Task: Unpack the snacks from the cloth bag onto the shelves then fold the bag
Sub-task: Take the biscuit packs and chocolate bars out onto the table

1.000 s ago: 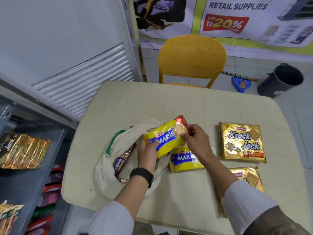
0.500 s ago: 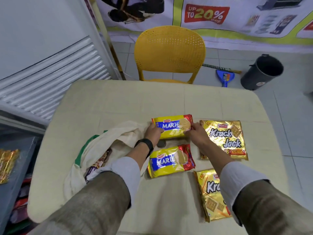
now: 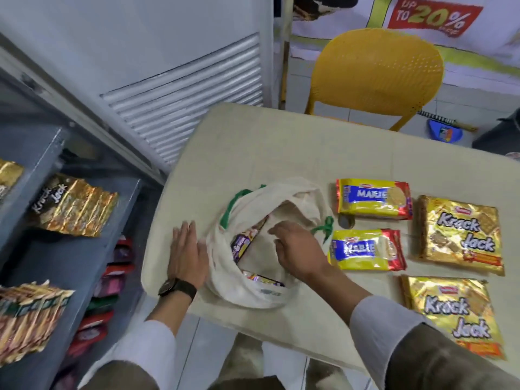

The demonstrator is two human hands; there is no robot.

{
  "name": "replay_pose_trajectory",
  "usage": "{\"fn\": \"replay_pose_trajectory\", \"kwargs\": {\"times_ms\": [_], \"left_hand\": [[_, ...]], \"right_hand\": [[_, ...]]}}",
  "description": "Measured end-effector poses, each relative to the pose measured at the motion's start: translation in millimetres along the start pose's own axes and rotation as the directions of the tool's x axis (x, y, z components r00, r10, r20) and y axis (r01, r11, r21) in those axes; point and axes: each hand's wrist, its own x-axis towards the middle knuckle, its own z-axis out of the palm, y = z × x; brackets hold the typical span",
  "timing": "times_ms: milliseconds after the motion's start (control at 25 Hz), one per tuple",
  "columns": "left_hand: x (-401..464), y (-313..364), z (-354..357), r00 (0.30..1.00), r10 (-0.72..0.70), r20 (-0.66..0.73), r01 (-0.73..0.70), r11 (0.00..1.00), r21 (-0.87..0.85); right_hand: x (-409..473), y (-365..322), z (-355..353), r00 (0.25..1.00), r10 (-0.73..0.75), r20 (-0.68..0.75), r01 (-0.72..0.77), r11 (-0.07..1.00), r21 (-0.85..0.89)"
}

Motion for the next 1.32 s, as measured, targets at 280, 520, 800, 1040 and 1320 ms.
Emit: {"fn": "replay_pose_trajectory", "kwargs": {"times_ms": [280,520,800,1040,1320], "left_hand": [[44,-51,60,0.975,0.156,0.16,-0.21,0.881,0.423],[44,-62,78,0.966,0.25,0.065,-0.25,0.838,0.485],[44,-61,78,0.971,0.226,0.074,-0.233,0.843,0.485],[37,-50,68,0.981,0.153,0.121,-0.194,0.825,0.531],[29,-37,59,0.977,0.118,0.176,-0.2,0.792,0.578]], "right_hand": [[38,-19,51,0.941,-0.22,0.256,0.303,0.883,-0.357],[55,-24,70,0.935,-0.281,0.218,0.355,0.781,-0.515],[40,-29,74,0.956,-0.268,0.116,0.287,0.784,-0.551],[12,-23,27,0.95,-0.258,-0.174,0.205,0.94,-0.274],[-76,-13,10,0.851,-0.28,-0.444,0.175,0.949,-0.263]]}}
